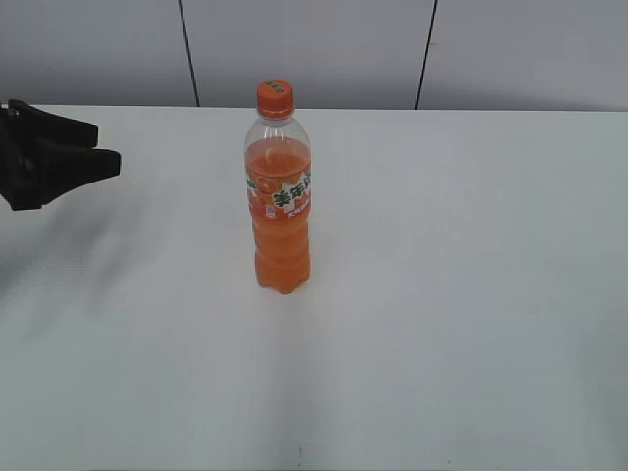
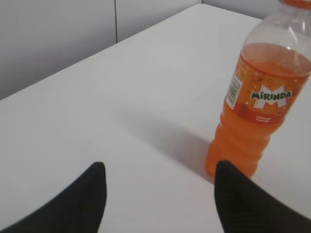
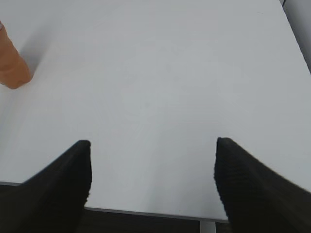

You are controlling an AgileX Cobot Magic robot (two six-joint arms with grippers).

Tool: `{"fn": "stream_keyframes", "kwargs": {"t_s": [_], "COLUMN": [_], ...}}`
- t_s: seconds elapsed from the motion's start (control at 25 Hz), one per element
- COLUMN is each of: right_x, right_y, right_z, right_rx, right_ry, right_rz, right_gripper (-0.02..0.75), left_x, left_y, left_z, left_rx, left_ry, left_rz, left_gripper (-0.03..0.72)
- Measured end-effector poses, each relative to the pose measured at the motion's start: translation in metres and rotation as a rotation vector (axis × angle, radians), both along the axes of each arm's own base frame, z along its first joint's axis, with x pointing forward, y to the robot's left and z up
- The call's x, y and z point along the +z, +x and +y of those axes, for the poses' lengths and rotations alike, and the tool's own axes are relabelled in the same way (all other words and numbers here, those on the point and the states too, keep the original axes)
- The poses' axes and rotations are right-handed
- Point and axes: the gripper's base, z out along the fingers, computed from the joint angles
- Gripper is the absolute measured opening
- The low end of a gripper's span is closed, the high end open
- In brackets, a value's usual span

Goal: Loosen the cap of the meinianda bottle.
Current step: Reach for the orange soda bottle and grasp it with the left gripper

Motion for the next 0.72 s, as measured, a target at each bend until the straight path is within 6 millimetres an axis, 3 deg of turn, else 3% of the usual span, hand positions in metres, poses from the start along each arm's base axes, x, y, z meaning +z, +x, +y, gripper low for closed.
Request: {"fn": "stream_keyframes", "kwargs": {"t_s": [0.4, 0.72], "right_x": [0.000, 0.000], "right_y": [0.000, 0.000], "right_z": [0.000, 0.000], "right_rx": [0.001, 0.001], "right_ry": [0.001, 0.001], "right_rz": [0.000, 0.000], "right_gripper": [0.592, 0.592], "left_x": [-0.041, -0.058], "left_y": [0.006, 0.008], "left_z": [-0.042, -0.071], "left_rx": [-0.188, -0.266], "left_ry": [0.022, 0.096], "left_rz": [0.047, 0.019], "left_gripper": [0.522, 0.531]}}
